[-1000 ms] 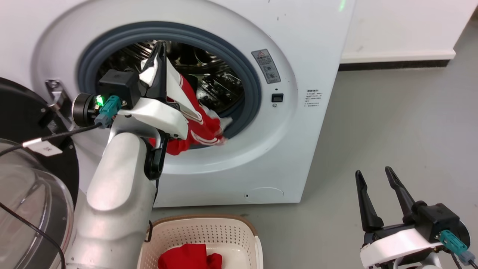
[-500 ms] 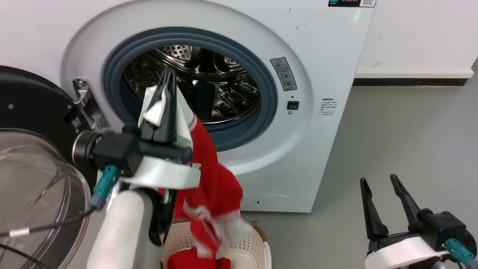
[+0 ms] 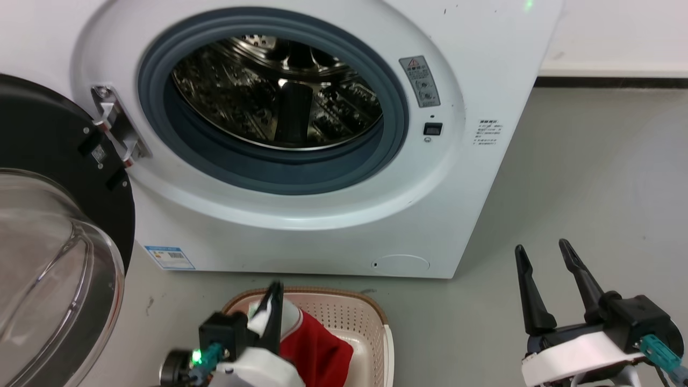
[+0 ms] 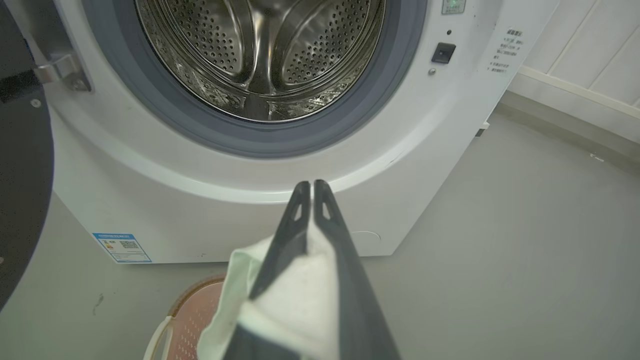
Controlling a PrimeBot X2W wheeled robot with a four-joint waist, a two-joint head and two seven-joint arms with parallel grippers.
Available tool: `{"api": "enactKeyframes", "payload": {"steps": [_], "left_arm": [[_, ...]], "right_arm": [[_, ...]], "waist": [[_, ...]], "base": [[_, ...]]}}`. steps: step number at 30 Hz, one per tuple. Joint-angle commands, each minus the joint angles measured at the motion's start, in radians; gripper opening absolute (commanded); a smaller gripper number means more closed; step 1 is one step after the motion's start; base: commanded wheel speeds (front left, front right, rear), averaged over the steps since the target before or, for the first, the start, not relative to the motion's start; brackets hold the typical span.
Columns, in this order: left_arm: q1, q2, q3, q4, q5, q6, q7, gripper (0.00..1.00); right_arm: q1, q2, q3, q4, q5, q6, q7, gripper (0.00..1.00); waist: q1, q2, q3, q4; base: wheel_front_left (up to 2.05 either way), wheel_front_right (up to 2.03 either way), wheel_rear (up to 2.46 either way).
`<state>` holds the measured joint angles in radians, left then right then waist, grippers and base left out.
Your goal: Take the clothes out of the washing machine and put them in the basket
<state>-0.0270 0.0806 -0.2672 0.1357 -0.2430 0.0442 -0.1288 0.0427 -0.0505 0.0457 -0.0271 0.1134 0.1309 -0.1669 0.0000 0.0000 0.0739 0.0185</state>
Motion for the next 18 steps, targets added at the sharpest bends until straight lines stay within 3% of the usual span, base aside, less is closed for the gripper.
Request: {"api": "enactKeyframes", "payload": {"steps": [1,6,15,18], "left_arm": [[0.009,-0.004,-0.001,0.032,-0.008,-0.001,-0.016,0.00],[-0.020,-0.016,0.011,0.278,-0.050,0.009,-0.072,0.00],[-0.234,-0.028,0.031,0.686,-0.119,-0.016,-0.130,0.00],[-0.307,-0.029,0.037,0.784,-0.132,-0.006,-0.134,0.00]], "right_arm": [[-0.016,0.001,0.004,0.002,0.004,0.000,-0.004,1.00],[-0.054,0.001,0.017,0.007,0.002,0.000,-0.012,1.00],[-0.136,0.001,0.051,0.001,-0.012,0.000,-0.018,1.00],[-0.165,0.001,0.062,0.001,-0.013,0.000,-0.020,1.00]], "waist": [[0.0000,0.0000,0.021,0.003],[0.0000,0.0000,0.074,-0.002],[0.0000,0.0000,0.242,-0.032],[0.0000,0.0000,0.303,-0.047]], "base": [[0.00,0.00,0.00],[0.00,0.00,0.00],[0.00,0.00,0.00],[0.00,0.00,0.00]]}}
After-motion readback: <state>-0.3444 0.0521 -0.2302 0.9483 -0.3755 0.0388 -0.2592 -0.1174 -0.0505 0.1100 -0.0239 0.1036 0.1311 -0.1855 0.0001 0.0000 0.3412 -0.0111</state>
